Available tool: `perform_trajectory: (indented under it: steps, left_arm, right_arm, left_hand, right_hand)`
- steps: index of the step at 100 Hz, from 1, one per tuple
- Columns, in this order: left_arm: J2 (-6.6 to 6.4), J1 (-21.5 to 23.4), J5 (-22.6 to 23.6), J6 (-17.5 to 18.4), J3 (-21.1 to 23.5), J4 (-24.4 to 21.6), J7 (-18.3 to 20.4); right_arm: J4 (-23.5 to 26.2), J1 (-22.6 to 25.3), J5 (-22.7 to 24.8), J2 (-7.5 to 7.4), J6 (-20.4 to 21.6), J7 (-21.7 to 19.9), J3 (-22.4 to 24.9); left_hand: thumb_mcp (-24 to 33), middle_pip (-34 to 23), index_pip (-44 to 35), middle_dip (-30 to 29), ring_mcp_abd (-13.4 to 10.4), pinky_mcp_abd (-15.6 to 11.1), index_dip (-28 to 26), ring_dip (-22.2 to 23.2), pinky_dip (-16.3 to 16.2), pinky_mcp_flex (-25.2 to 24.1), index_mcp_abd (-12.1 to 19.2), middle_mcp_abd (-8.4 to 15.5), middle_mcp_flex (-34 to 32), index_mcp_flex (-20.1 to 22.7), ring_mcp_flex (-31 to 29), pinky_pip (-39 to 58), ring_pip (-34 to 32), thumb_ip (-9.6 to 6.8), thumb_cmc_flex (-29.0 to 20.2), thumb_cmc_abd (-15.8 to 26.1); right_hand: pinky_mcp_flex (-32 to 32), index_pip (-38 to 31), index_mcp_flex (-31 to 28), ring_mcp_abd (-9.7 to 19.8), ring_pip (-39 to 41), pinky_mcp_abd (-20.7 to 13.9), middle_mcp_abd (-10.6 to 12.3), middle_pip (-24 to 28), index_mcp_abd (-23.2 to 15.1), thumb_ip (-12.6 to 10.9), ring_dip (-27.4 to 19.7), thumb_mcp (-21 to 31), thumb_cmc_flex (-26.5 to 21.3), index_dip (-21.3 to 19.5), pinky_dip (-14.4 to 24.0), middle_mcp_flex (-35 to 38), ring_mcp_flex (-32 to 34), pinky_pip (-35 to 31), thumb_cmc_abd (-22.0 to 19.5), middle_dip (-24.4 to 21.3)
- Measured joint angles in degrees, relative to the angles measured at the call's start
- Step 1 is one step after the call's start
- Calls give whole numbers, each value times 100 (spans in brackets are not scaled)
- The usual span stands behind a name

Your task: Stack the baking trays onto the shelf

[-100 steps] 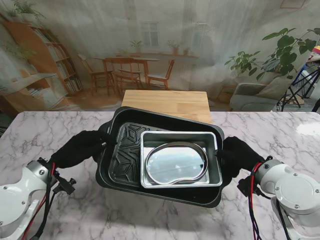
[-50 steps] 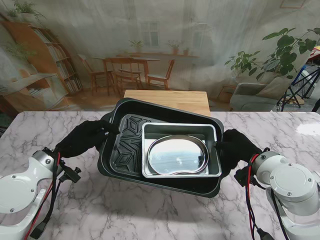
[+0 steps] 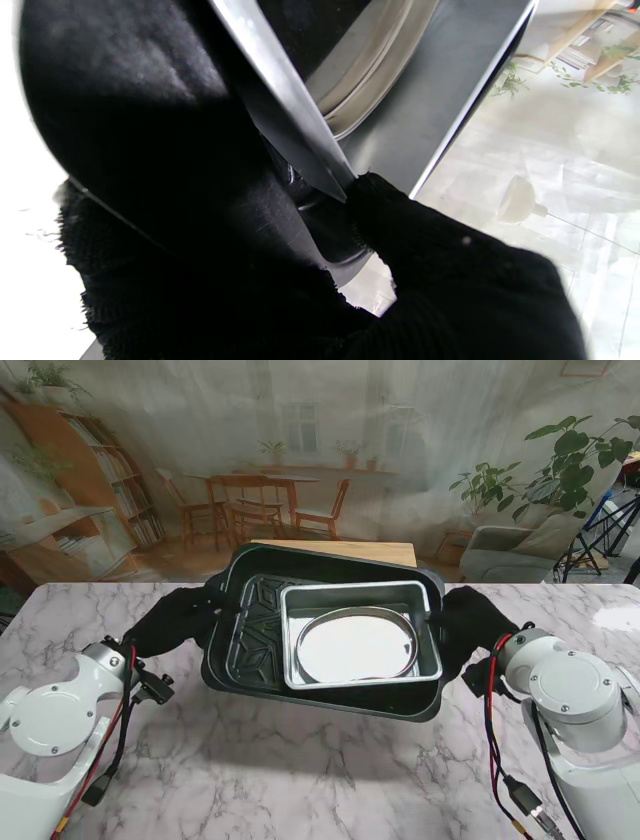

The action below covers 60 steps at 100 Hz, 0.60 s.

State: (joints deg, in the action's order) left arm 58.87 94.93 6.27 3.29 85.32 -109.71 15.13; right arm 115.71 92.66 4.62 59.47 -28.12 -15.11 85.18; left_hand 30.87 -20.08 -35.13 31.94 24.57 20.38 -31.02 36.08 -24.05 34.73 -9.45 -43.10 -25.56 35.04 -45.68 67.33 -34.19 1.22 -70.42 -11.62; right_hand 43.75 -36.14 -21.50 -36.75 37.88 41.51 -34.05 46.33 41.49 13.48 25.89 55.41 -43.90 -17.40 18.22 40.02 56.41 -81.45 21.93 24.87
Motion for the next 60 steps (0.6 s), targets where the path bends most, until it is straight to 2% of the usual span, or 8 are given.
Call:
perform_trajectory:
  steps: [28,60]
  left_arm:
    - [21,-269,74,-174,-223,289,-109]
    - [55,-574,114,-275,-412,468,-241]
  right_arm:
    - [-226,-392,-4,62,-32,205,-176]
    - [-498,-758,-45,105,-89,284,-289]
  left_hand:
    - [0,0,0,0,47,48,0,1,0,0,0,0,0,0,0,5,0,0,0,0]
    - [0,0,0,0,80,89,0,1,2,0,0,2,0,0,0,13,0,0,0,-1]
  right_hand:
    - [0,-1,-149,0,0,0,52,0,-101,21,0,88,-83,0,0,9,0,-1,60,-33]
    - [0,-92,-196,0,0,0,213,0,-226,21,0,128,-88,-1,0,60,0,-1,62,-37]
